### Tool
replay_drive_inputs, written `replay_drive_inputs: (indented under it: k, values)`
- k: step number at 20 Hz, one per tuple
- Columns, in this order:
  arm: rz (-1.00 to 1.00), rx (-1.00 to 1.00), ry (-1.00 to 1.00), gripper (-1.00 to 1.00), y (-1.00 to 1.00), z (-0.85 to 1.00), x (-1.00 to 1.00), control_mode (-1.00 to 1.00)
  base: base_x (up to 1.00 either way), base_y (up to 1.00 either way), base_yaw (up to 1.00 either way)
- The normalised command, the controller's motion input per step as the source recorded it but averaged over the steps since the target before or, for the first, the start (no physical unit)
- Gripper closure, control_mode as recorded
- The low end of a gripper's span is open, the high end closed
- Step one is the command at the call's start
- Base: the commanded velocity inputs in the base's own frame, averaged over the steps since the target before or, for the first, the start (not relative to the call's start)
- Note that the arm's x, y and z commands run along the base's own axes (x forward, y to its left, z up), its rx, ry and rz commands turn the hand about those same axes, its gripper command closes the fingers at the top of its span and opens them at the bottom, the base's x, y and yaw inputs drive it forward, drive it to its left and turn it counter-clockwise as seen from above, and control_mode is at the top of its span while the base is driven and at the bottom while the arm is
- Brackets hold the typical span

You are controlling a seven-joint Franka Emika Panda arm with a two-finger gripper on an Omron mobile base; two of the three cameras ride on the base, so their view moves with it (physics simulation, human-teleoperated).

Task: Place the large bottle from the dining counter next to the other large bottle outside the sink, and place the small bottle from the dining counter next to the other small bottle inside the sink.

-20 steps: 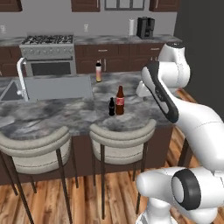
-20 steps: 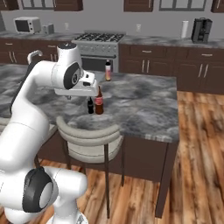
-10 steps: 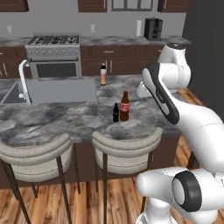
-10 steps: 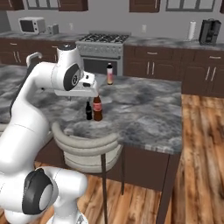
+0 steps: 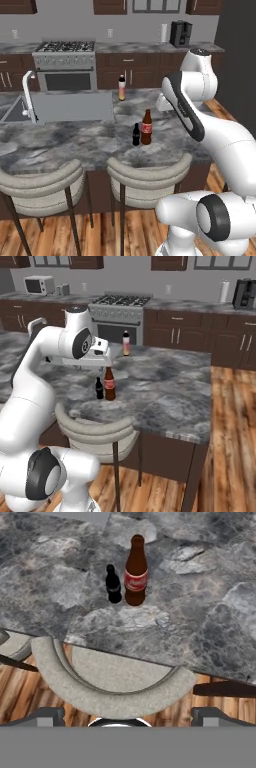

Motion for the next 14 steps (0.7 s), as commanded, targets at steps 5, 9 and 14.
replay_drive_inputs:
  k: [5,9,14]
  values:
    - [0.0,0.0,0.0,-1.0,0.0,0.0,0.0,1.0,0.49,-0.02,0.01]
    - [0.0,0.0,0.0,-1.0,0.0,0.0,0.0,1.0,0.34,0.0,0.01]
    - [0.0,0.0,0.0,-1.0,0.0,0.0,0.0,1.0,0.31,0.08,0.0]
